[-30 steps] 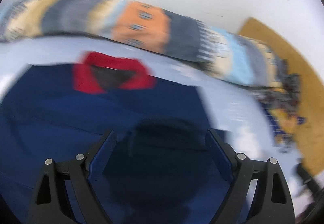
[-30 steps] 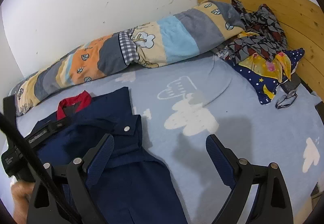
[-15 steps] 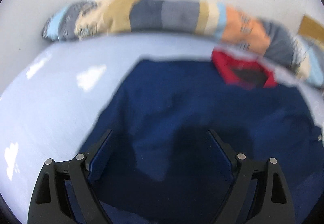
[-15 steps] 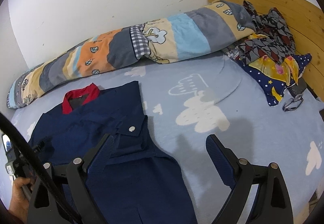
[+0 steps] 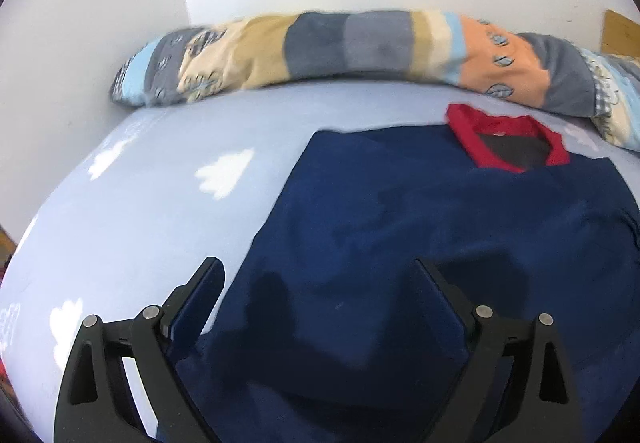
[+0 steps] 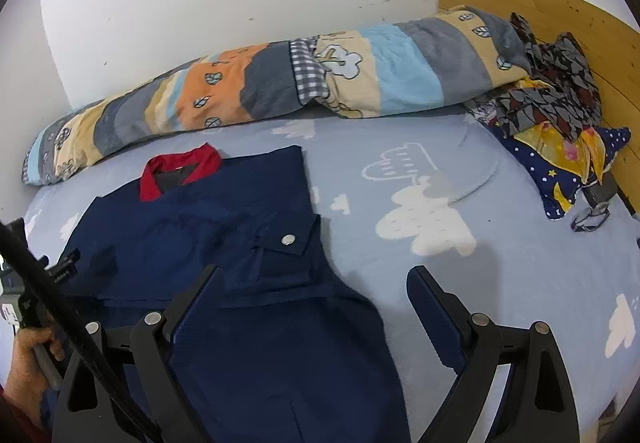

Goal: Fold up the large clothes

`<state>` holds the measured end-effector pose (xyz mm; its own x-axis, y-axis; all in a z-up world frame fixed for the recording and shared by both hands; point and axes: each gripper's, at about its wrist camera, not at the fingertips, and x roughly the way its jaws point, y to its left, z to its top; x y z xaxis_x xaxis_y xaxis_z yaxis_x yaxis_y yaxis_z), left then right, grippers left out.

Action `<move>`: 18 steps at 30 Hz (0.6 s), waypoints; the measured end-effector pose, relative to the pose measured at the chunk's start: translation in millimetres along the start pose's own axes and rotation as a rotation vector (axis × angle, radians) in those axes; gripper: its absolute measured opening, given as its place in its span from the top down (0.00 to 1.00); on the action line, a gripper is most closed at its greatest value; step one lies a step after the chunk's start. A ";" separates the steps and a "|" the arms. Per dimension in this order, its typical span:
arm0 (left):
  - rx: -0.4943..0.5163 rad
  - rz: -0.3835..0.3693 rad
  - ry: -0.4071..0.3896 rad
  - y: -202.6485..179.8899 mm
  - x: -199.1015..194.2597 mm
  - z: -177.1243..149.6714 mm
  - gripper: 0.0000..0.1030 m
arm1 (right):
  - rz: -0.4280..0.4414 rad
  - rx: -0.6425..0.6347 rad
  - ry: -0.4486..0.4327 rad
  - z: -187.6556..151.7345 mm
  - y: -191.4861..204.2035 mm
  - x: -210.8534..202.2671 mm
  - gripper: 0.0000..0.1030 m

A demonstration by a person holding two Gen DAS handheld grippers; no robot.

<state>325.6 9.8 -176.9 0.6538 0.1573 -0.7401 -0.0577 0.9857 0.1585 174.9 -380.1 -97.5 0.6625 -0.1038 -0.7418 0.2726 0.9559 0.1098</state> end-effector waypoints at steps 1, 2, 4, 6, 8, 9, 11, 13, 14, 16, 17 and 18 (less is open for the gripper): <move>0.005 0.004 0.049 3.1 8.2 -3.4 0.09 | 0.004 -0.004 0.001 -0.9 1.7 -0.5 0.08; 0.024 0.028 0.138 6.0 22.0 -8.5 0.08 | 0.009 -0.011 0.003 -2.2 4.0 -1.5 0.08; -0.003 0.000 0.179 19.6 25.0 -18.1 0.08 | 0.014 -0.019 0.006 -4.5 6.3 -2.9 0.08; -0.043 0.025 0.138 36.3 7.6 -20.9 0.09 | 0.020 -0.023 0.009 -5.8 6.6 -3.9 0.08; -0.065 0.029 0.084 52.2 -14.7 -22.9 0.09 | 0.034 -0.011 0.012 -6.3 3.8 -5.0 0.08; -0.071 0.032 0.066 57.8 -24.1 -25.2 0.09 | 0.057 0.001 0.019 -6.8 2.4 -5.2 0.08; -0.069 0.052 0.046 67.9 -45.5 -36.2 0.09 | 0.093 0.016 0.031 -8.7 1.6 -5.4 0.08; -0.054 0.056 0.031 74.8 -58.1 -48.9 0.09 | 0.125 0.020 0.049 -12.3 3.7 -5.4 0.08; -0.042 0.083 0.021 77.6 -67.6 -60.3 0.09 | 0.139 0.016 0.060 -15.1 5.2 -5.4 0.08; -0.032 0.070 0.042 80.0 -76.8 -79.3 0.09 | 0.160 0.009 0.078 -22.9 7.8 -5.6 0.08; -0.030 0.061 0.054 79.4 -81.1 -89.4 0.09 | 0.170 0.003 0.088 -27.5 9.1 -5.4 0.08; -0.033 0.070 0.058 78.6 -84.0 -96.7 0.09 | 0.180 -0.005 0.101 -32.7 10.8 -4.6 0.08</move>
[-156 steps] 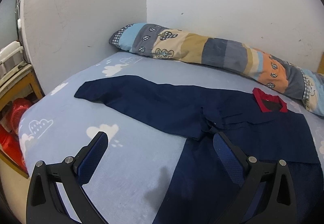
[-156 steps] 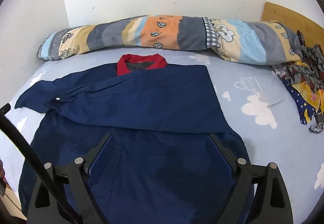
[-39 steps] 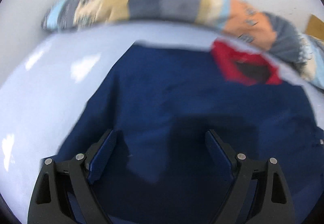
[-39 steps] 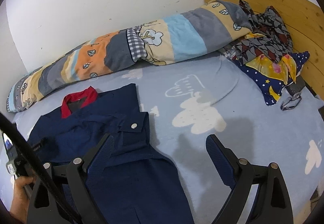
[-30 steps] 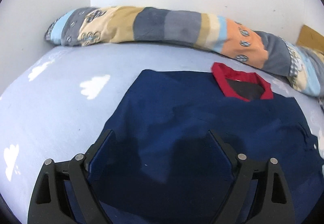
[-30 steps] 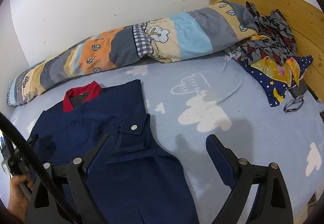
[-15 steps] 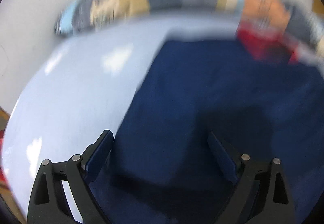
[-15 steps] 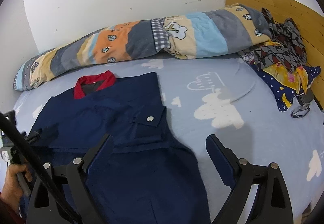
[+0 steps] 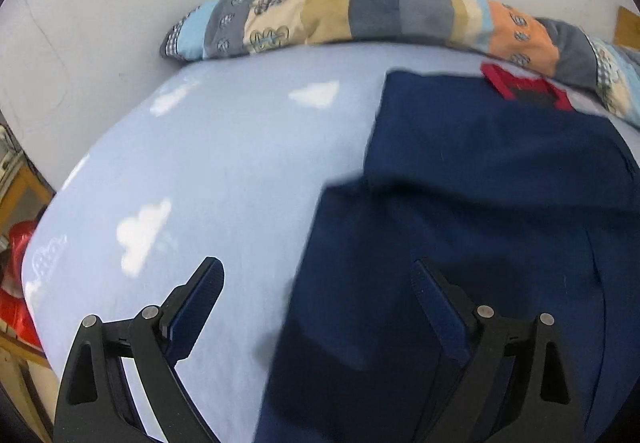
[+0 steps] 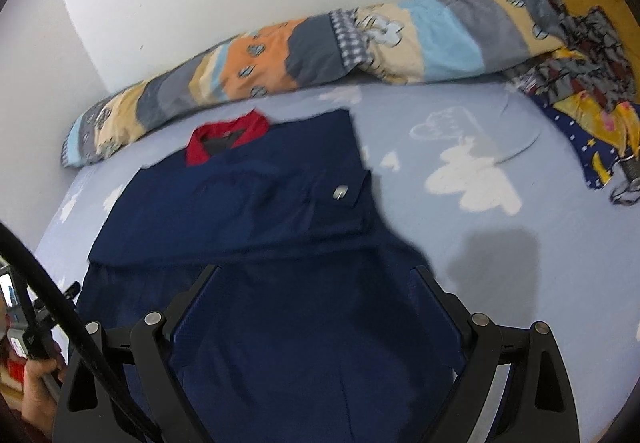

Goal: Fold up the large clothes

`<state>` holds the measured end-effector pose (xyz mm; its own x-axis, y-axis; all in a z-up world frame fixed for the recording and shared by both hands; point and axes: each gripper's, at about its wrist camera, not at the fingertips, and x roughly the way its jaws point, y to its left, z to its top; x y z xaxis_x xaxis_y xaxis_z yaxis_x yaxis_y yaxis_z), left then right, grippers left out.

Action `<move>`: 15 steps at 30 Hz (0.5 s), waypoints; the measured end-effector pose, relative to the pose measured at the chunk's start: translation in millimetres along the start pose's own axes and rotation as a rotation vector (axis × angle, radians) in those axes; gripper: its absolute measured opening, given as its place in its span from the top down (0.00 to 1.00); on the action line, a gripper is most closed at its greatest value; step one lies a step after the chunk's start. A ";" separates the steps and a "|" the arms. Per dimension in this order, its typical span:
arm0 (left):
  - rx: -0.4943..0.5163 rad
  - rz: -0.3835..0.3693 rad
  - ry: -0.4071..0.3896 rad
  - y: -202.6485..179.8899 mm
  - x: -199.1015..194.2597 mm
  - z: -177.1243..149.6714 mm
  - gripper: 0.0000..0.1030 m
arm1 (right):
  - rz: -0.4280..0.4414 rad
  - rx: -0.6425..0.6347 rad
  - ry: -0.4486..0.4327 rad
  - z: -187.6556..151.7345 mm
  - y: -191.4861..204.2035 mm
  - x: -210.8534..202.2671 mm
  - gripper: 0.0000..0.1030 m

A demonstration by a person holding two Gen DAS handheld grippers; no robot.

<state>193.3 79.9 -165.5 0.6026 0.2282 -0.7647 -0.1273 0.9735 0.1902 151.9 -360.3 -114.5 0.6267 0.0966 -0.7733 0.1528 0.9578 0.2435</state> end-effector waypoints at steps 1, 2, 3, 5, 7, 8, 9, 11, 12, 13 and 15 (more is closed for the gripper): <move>-0.001 0.006 0.000 -1.8 -3.3 -9.0 0.09 | 0.011 -0.011 0.022 -8.7 2.9 2.5 0.08; 0.000 0.005 -0.002 -4.9 -7.5 -19.0 0.09 | 0.017 -0.020 0.038 -15.4 4.5 4.4 0.08; 0.000 0.018 -0.010 -9.1 -13.2 -29.5 0.09 | 0.021 -0.033 0.054 -23.0 7.6 5.8 0.08; 0.008 0.030 -0.046 -19.0 -25.2 -47.8 0.09 | 0.010 -0.071 0.077 -42.1 17.7 7.5 0.08; 0.050 0.033 -0.060 -30.8 -32.5 -60.3 0.09 | 0.016 -0.109 0.084 -59.9 28.8 8.6 0.08; 0.085 0.057 -0.069 -38.5 -35.3 -69.7 0.09 | 0.017 -0.127 0.088 -70.4 34.5 9.8 0.08; 0.108 0.065 -0.069 -43.6 -34.9 -76.5 0.08 | 0.010 -0.136 0.099 -82.2 39.0 12.6 0.08; 0.140 0.088 -0.061 -49.4 -30.3 -88.8 0.08 | 0.015 -0.132 0.129 -100.0 41.8 20.8 0.08; 0.138 0.084 -0.069 -48.2 -29.1 -90.9 0.08 | 0.015 -0.125 0.144 -109.3 42.1 25.4 0.08; 0.130 0.075 -0.077 -46.2 -29.4 -92.7 0.08 | 0.005 -0.118 0.162 -119.6 41.6 31.3 0.08; 0.104 0.049 -0.063 -40.6 -28.5 -93.2 0.08 | -0.021 -0.109 0.183 -135.7 38.9 41.6 0.08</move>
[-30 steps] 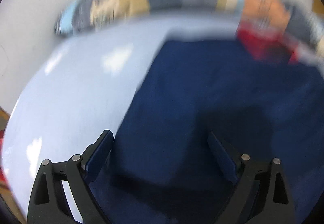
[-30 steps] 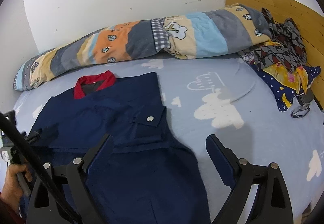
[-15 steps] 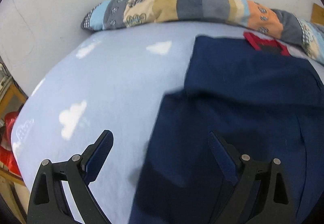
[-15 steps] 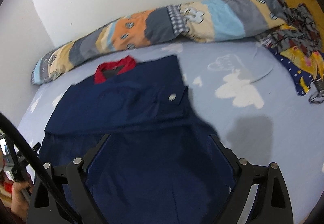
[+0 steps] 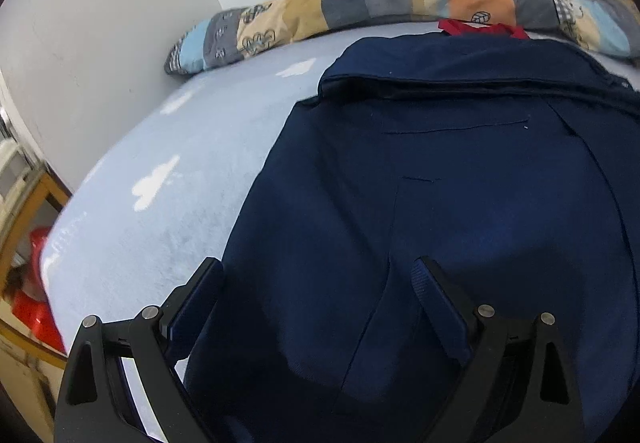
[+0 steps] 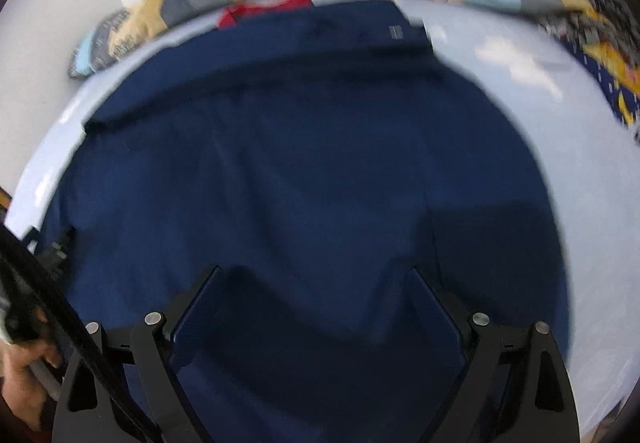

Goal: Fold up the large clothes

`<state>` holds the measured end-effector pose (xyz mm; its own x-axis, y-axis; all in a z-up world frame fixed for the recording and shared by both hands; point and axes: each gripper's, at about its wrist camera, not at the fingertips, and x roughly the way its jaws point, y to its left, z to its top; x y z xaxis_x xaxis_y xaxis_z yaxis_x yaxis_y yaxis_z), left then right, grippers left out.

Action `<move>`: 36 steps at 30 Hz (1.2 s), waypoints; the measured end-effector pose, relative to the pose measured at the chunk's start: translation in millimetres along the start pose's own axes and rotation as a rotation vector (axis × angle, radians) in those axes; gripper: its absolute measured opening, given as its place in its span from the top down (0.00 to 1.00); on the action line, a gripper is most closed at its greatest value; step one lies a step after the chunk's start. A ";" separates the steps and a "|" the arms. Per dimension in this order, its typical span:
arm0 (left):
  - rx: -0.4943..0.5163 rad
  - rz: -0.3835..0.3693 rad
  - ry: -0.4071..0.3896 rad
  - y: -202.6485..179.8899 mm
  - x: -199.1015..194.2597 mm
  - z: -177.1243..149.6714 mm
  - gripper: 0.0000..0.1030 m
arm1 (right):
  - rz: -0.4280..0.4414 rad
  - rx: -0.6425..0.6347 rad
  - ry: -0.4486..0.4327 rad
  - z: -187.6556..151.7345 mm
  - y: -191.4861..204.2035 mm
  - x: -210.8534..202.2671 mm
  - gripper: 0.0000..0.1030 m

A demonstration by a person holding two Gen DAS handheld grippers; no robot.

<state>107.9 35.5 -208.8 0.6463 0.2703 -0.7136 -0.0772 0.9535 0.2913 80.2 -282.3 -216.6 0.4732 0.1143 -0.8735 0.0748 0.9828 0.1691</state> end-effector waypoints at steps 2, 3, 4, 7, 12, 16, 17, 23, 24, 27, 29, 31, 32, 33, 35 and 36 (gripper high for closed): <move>-0.021 -0.006 0.011 5.0 -4.4 -1.3 0.08 | -0.049 -0.052 -0.034 -8.1 7.0 -0.9 0.08; -0.032 -0.005 0.009 6.3 -8.7 -3.3 0.08 | -0.067 -0.064 -0.033 -10.1 9.6 -2.4 0.08; -0.041 0.001 0.002 6.8 -13.5 -6.7 0.08 | -0.066 -0.054 -0.041 -12.9 10.7 -8.6 0.08; -0.081 -0.001 -0.020 11.9 -30.7 -28.0 0.08 | 0.012 -0.010 -0.077 -20.2 12.1 -26.7 0.08; -0.123 0.005 -0.008 6.2 -35.7 -43.8 0.01 | 0.002 -0.025 -0.039 -40.8 31.3 -15.7 0.06; -0.100 0.031 -0.029 0.9 -34.4 -46.2 0.00 | -0.082 -0.127 -0.053 -44.8 50.9 -6.6 0.00; -0.104 0.032 -0.032 1.0 -34.3 -46.4 0.00 | -0.079 -0.115 -0.055 -44.4 50.4 -6.6 0.00; -0.109 0.046 -0.051 -0.7 -34.7 -48.0 0.00 | -0.085 -0.107 -0.073 -47.2 50.1 -7.0 0.00; -0.113 0.046 -0.051 -0.5 -34.5 -48.0 0.00 | -0.087 -0.107 -0.074 -48.5 50.0 -7.4 0.00; -0.122 0.050 -0.051 -0.1 -34.3 -48.3 0.00 | -0.089 -0.106 -0.079 -50.8 49.7 -8.5 0.00; -0.127 0.053 -0.049 0.2 -34.2 -47.9 0.00 | -0.092 -0.107 -0.085 -52.1 50.7 -9.0 0.00; -0.131 0.055 -0.048 0.1 -34.2 -48.0 0.00 | -0.096 -0.109 -0.090 -53.0 51.0 -9.2 0.00; -0.132 0.056 -0.047 -0.1 -34.2 -48.0 0.00 | -0.096 -0.109 -0.092 -53.3 51.1 -9.2 0.00; -0.133 0.057 -0.047 -0.1 -34.0 -47.9 0.00 | -0.097 -0.110 -0.095 -53.8 51.4 -9.4 0.00; -0.133 0.057 -0.046 -0.3 -34.0 -47.7 0.00 | -0.098 -0.111 -0.099 -54.9 51.0 -9.9 0.00; -0.133 0.057 -0.046 -0.3 -34.0 -47.7 0.00 | -0.099 -0.112 -0.100 -55.2 51.1 -10.1 0.00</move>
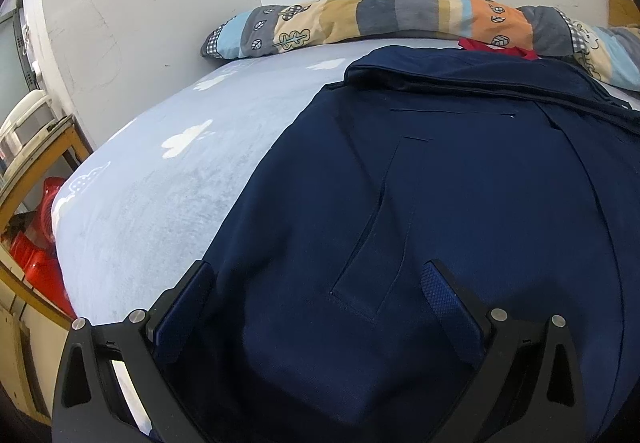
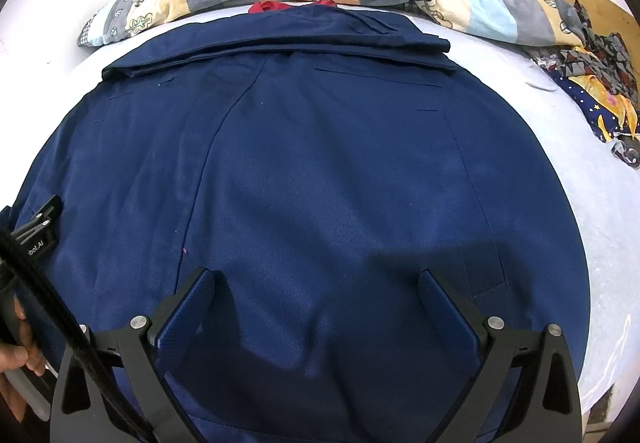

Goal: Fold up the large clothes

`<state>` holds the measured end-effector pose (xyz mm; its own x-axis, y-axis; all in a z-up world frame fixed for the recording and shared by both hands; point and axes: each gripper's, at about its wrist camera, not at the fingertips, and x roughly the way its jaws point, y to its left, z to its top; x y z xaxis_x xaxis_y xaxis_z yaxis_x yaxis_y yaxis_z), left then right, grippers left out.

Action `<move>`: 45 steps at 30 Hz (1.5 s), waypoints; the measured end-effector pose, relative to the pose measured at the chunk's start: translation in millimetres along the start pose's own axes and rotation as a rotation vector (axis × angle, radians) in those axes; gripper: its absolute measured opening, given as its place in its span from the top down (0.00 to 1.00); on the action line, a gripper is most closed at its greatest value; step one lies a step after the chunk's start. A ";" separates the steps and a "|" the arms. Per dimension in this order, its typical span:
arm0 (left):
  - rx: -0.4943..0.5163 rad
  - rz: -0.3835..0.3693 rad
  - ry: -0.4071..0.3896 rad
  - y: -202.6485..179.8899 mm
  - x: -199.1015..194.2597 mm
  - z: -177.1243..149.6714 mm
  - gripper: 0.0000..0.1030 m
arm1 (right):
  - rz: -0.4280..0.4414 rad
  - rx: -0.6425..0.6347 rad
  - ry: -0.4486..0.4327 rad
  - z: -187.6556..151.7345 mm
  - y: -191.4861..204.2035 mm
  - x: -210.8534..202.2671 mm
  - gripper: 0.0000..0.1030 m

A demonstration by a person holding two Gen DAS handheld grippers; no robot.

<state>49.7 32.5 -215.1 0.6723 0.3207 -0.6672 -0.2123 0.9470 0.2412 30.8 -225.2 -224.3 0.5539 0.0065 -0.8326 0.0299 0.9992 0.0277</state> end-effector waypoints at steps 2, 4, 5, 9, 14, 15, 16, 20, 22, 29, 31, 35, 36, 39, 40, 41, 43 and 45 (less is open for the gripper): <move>0.000 0.000 0.000 0.0 0.0 0.1 0.00 | -0.001 -0.001 -0.003 -0.6 0.1 -0.3 0.00; 0.000 0.000 0.000 0.0 -0.1 0.1 0.00 | -0.002 -0.002 -0.005 -1.0 0.4 -0.7 0.00; 0.000 0.000 0.000 0.0 -0.1 0.1 0.00 | -0.002 -0.002 -0.006 -1.1 0.4 -0.8 0.00; 0.000 -0.002 0.003 0.1 0.1 0.5 0.00 | 0.002 -0.007 -0.013 -1.5 -0.9 -0.9 0.00; 0.001 -0.011 0.012 0.7 0.4 -0.1 0.00 | 0.033 -0.030 -0.048 -4.9 -4.8 -2.9 0.00; 0.003 -0.014 0.016 1.4 0.2 0.2 0.00 | 0.035 -0.036 -0.042 -4.5 -4.8 -3.1 0.00; 0.004 -0.020 0.022 2.0 0.2 0.3 0.00 | 0.044 -0.050 -0.009 -1.2 -5.7 -3.3 0.00; 0.013 -0.072 0.076 9.0 -0.1 4.0 0.00 | 0.119 0.005 0.023 9.6 -24.3 -16.0 0.00; 0.034 -0.111 0.111 13.2 -0.7 7.4 0.00 | 0.154 0.086 -0.012 13.6 -46.9 -30.9 0.00; -0.040 -0.247 0.222 87.1 1.6 23.8 0.00 | 0.131 0.346 -0.081 8.4 -150.2 -70.8 0.00; -0.072 -0.258 0.268 112.9 11.0 22.9 0.00 | 0.137 0.448 -0.047 -4.1 -183.0 -69.0 0.00; -0.184 -0.396 0.397 140.3 30.4 8.7 0.00 | 0.217 0.636 0.014 -37.5 -224.3 -55.4 0.00; -0.210 -0.440 0.427 141.2 34.1 4.1 0.00 | 0.265 0.682 0.028 -45.8 -229.5 -50.4 0.00; -0.247 -0.476 0.452 140.8 36.4 -3.1 0.00 | 0.346 0.761 0.026 -59.4 -233.0 -46.3 0.00; -0.246 -0.482 0.448 140.3 34.8 -3.3 0.00 | 0.360 0.755 0.027 -59.6 -230.2 -47.1 0.00; -0.249 -0.502 0.448 140.0 33.0 -4.2 0.00 | 0.378 0.745 0.034 -60.1 -226.1 -47.4 0.00; -0.254 -0.534 0.458 139.8 30.4 -7.4 0.00 | 0.445 0.730 0.061 -63.5 -215.0 -44.7 0.00; -0.263 -0.562 0.464 140.4 27.8 -9.7 0.00 | 0.495 0.714 0.086 -68.5 -204.5 -45.0 0.06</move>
<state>31.7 174.6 -206.6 0.3751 -0.2884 -0.8810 -0.1282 0.9251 -0.3574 -57.2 -427.1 -230.5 0.5772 0.4648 -0.6714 0.3329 0.6168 0.7133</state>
